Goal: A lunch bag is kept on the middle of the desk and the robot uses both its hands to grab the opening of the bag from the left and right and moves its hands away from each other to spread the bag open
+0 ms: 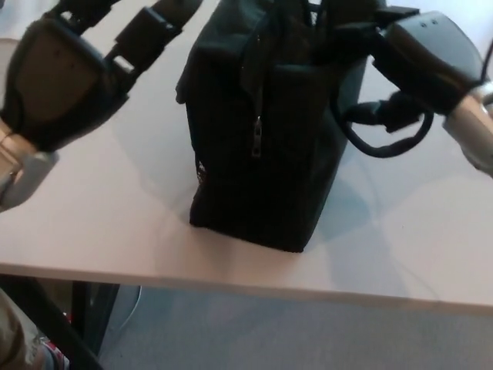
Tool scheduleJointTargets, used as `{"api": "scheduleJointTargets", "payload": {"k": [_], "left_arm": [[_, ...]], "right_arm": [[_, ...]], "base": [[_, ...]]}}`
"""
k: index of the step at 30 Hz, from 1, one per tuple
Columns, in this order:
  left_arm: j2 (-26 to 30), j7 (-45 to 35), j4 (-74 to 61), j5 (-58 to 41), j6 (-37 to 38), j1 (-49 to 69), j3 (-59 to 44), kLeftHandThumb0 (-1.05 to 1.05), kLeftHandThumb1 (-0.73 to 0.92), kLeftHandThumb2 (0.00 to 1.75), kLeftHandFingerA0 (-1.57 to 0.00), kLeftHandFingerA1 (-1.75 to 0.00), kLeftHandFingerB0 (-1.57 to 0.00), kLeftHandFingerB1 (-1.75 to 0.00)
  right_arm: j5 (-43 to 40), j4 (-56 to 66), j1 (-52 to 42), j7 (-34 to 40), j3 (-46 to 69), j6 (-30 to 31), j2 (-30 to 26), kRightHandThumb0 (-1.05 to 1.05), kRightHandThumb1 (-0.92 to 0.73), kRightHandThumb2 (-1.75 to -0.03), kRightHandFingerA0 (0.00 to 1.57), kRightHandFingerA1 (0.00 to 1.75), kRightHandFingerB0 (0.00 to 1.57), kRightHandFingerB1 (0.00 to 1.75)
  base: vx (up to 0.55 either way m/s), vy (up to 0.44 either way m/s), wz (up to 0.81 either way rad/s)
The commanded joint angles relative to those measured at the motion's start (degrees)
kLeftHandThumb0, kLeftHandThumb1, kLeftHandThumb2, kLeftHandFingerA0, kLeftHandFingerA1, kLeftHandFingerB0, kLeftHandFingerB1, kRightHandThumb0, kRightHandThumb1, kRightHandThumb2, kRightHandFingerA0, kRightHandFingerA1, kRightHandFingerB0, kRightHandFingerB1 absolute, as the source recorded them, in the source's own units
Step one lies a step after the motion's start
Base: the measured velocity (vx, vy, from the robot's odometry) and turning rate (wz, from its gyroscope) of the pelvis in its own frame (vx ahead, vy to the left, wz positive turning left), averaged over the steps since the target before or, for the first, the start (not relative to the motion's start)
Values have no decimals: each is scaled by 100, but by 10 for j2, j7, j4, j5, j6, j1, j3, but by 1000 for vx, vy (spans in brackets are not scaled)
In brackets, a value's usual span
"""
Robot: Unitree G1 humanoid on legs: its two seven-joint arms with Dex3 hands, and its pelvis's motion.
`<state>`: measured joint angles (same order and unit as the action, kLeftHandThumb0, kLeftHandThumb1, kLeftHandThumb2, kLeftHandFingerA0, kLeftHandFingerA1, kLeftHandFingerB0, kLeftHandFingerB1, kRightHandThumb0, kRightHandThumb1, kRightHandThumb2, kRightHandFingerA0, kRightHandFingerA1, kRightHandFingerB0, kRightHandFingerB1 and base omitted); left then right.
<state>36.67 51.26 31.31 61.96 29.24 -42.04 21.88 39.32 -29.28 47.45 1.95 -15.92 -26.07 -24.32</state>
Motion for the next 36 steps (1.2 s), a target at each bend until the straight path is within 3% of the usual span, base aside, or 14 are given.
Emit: {"api": "scheduleJointTargets", "payload": {"k": [1,11,20,21,24,25,27,28,29,31,32,33,34,36], "left_arm": [[31,-36,-44,-29,-21,56,-30,6,41,69,-21,-43,-5,-31],[44,-55,-79,-42,-29,132,-61,6,41,71,-22,-41,-4,-29],[35,-53,-95,-38,-31,158,-63,8,44,64,-26,-38,-7,-37],[32,-58,-99,-39,-35,160,-63,4,32,84,-17,-53,0,-48],[23,-71,-105,-42,-40,164,-63,2,33,84,-16,-53,0,-47],[22,-72,-105,-42,-39,164,-62,3,32,83,-16,-53,0,-47],[21,-71,-108,-37,-42,170,-62,6,31,84,-17,-53,0,-47],[21,-70,-111,-35,-44,175,-63,6,32,85,-18,-53,0,-47],[21,-69,-112,-34,-45,176,-63,6,32,85,-18,-53,0,-47],[22,-66,-124,-39,-44,192,-69,8,33,89,-20,-54,0,-46],[20,-67,-141,-52,-41,211,-78,10,42,71,-30,-38,-13,-33],[17,-69,-158,-65,-40,230,-87,10,42,71,-30,-38,-13,-33],[15,-70,-182,-76,-38,259,-98,11,33,90,-20,-54,0,-47],[9,-71,-238,-93,-35,323,-118,11,33,89,-20,-54,-4,-47]], "right_arm": [[-49,85,-59,-56,31,-1,-54,-31,-40,-62,41,45,59,48],[-131,267,-177,-94,132,-38,-152,-28,-42,-61,46,46,64,48],[-165,352,-215,-85,230,-50,-182,-25,-42,-60,43,45,63,49],[-167,350,-208,-81,237,-50,-181,-22,-42,-58,42,44,61,47],[-144,315,-187,-31,261,-81,-175,-20,-50,-54,35,38,44,35],[-143,314,-184,-25,269,-80,-171,-17,-33,-85,20,53,27,54],[-143,310,-182,1,290,-87,-162,-19,-33,-84,18,53,21,52],[-138,305,-183,23,303,-103,-155,-21,-51,-55,28,40,33,32],[-136,304,-183,28,306,-108,-153,-21,-51,-55,28,40,33,32],[-130,313,-217,56,338,-140,-145,-21,-50,-58,27,40,28,32],[-149,333,-257,49,356,-152,-137,-13,-34,-85,20,53,20,51],[-171,354,-300,38,372,-161,-129,-13,-34,-85,20,53,20,51],[-187,374,-353,28,383,-177,-118,-14,-51,-55,35,36,39,34],[-189,400,-458,25,401,-201,-89,-27,-48,-64,43,45,45,42]], "base": [[0,0,0],[0,0,0],[0,0,0],[0,0,0],[0,0,0],[0,0,0],[0,0,0],[0,0,0],[0,0,0],[0,0,0],[0,0,0],[0,0,0],[0,0,7],[0,0,0]]}}
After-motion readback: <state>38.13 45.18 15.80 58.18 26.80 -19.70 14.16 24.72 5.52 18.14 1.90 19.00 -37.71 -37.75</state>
